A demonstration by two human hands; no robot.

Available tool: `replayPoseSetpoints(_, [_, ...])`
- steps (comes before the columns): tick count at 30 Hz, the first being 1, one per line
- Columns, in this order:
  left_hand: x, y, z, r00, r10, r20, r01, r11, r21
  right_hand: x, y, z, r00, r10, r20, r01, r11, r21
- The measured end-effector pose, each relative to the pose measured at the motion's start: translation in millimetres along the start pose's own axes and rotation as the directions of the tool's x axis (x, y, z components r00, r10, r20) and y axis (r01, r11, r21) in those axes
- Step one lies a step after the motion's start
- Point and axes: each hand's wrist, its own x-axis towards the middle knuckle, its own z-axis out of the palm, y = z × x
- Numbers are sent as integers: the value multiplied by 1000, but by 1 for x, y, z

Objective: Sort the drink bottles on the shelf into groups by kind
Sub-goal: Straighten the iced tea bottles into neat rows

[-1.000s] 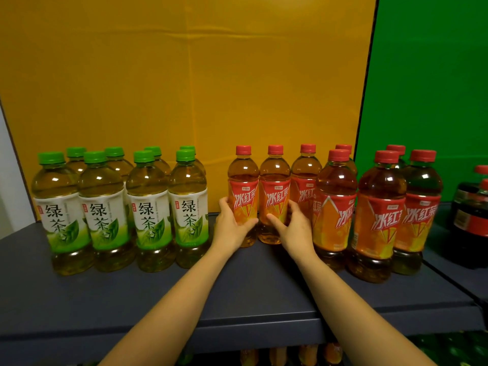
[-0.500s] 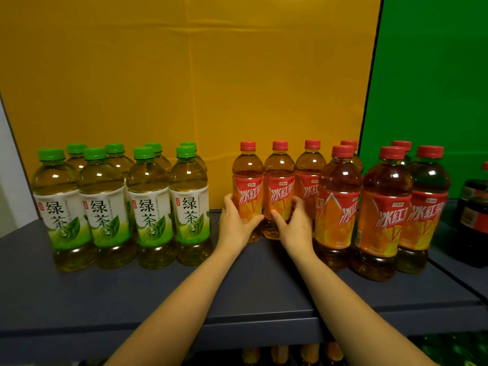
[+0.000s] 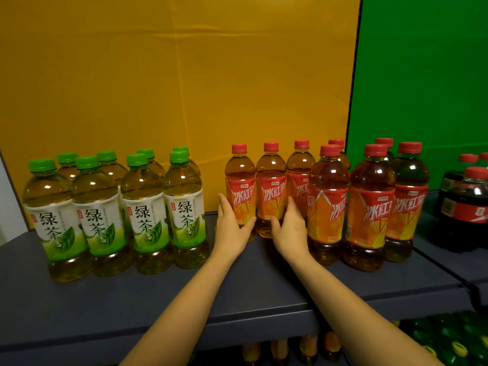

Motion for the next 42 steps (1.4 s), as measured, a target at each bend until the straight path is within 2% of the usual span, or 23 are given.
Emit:
replayPoseSetpoints(2, [-5,3,-5,1000,30,7,-30,1000,1,-9,-3,-9,998,-27,58,26,1000,10])
replayPoseSetpoints(4, [-15,9,-10,992,121,-36,-120,993,9,-22,-6,-23,991,-62,114,60,998,27])
replayPoseSetpoints(7, [-32,29,-15,942,308,-133,-306,952,35,-45,-5,-52,980,-128,151,120,991,64])
replayPoseSetpoints(10, [-47,50,-8,912,392,-120,-398,917,-25,-62,2,-86,969,-177,172,171,984,45])
replayPoseSetpoints(12, [-54,62,4,921,384,-59,-389,916,-99,-67,11,-108,966,-225,131,225,974,11])
replayPoseSetpoints(14, [-57,73,20,936,351,-3,-347,924,-164,-68,22,-129,964,-264,32,266,963,-45])
replayPoseSetpoints(17, [-58,88,46,960,270,72,-249,944,-215,-60,40,-155,949,-270,-164,258,962,-89])
replayPoseSetpoints(19, [-57,96,61,975,191,109,-159,955,-251,-53,49,-167,939,-253,-232,239,967,-86])
replayPoseSetpoints(21, [-55,102,74,987,120,110,-80,947,-310,-47,56,-173,946,-232,-228,220,973,-74])
replayPoseSetpoints(24, [-50,107,87,996,61,66,-32,928,-371,-43,61,-173,969,-209,-129,206,978,-40])
replayPoseSetpoints(28, [-48,107,96,997,66,30,-48,915,-400,-41,67,-166,968,-244,-57,238,966,-99])
replayPoseSetpoints(33, [-46,105,94,995,98,9,-86,907,-413,-39,69,-163,954,-294,-58,285,950,-131])
replayPoseSetpoints(39, [-49,98,64,979,131,155,-48,892,-449,-38,74,-163,943,-330,-41,319,934,-160])
replayPoseSetpoints(42, [-50,94,54,985,81,152,-14,919,-395,-39,74,-164,940,-339,-44,329,931,-160])
